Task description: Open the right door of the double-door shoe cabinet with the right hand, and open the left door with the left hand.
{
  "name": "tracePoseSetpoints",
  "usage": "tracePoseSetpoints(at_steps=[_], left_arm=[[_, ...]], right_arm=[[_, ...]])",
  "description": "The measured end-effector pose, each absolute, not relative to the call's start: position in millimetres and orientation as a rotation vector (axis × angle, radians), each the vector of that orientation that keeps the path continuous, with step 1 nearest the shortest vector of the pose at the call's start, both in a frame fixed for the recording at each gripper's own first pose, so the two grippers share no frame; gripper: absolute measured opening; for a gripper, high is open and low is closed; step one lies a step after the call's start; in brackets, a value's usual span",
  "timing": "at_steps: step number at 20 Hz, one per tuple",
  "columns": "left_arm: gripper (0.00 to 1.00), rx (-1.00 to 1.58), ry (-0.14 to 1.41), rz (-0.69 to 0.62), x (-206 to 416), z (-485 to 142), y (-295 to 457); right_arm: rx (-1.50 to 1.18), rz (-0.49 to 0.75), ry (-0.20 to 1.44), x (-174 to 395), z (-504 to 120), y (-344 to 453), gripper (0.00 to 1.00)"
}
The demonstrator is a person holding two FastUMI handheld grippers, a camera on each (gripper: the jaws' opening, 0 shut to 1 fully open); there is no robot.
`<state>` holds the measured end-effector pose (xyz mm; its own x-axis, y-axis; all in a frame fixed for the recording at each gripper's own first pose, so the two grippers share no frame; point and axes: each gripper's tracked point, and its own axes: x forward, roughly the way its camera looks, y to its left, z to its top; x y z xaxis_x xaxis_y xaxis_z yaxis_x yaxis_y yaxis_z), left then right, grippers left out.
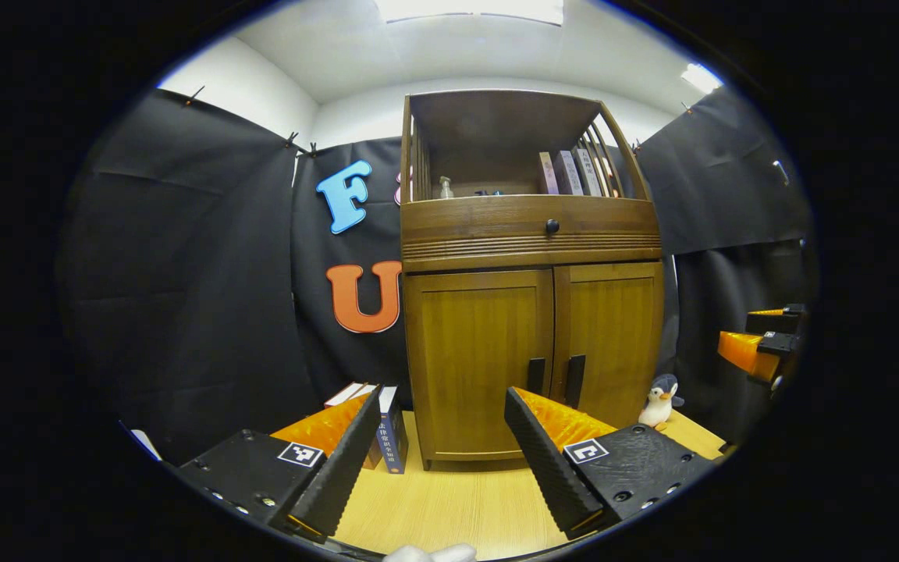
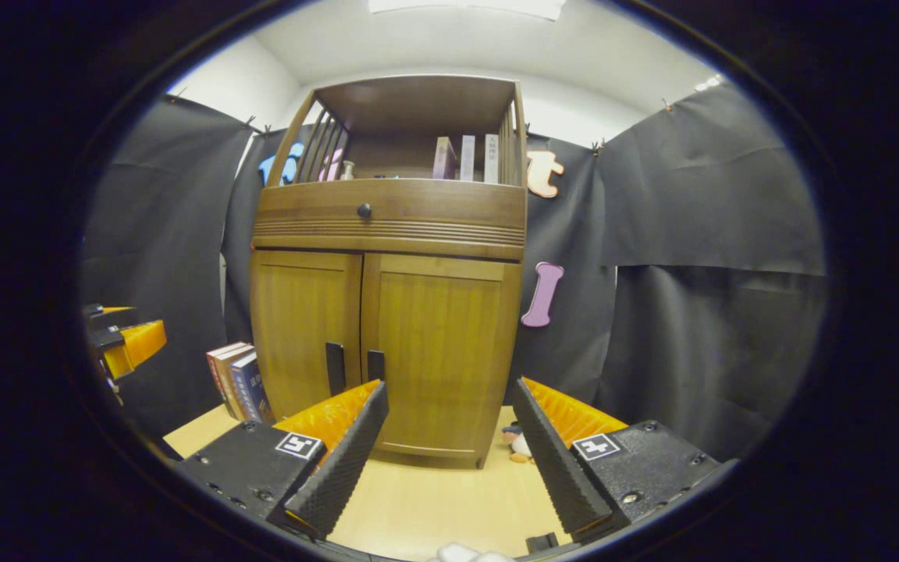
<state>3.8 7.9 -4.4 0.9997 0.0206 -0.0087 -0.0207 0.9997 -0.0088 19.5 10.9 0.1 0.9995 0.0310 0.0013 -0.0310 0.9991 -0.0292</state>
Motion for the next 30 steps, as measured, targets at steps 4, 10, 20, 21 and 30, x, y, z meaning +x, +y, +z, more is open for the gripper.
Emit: tracePoseSetpoints(at_steps=[4, 10, 20, 21, 30], left_arm=[[0.96, 0.006, 0.004, 0.028, 4.4, -0.9, 8.6], [0.96, -0.021, 0.023, 0.042, -8.8, -7.3, 22.1], [0.96, -0.052, 0.067, 0.207, -42.5, -19.2, 83.9], [0.96, -0.056, 0.067, 0.226, -45.2, -21.0, 90.1], [0.96, -0.045, 0.076, 0.336, -67.2, -26.2, 129.8]], right_arm=[[-0.058, 0.027, -0.013, 43.8, -6.5, 13.1, 1.00], [-0.048, 0.091, 0.022, 95.8, -31.0, 45.8, 1.00], [-0.081, 0.179, 0.080, 223.8, -56.1, 123.0, 1.00], [-0.087, 0.184, 0.093, 233.8, -59.3, 129.8, 1.00], [-0.056, 0.154, 0.229, 293.1, -104.9, 151.5, 0.78]])
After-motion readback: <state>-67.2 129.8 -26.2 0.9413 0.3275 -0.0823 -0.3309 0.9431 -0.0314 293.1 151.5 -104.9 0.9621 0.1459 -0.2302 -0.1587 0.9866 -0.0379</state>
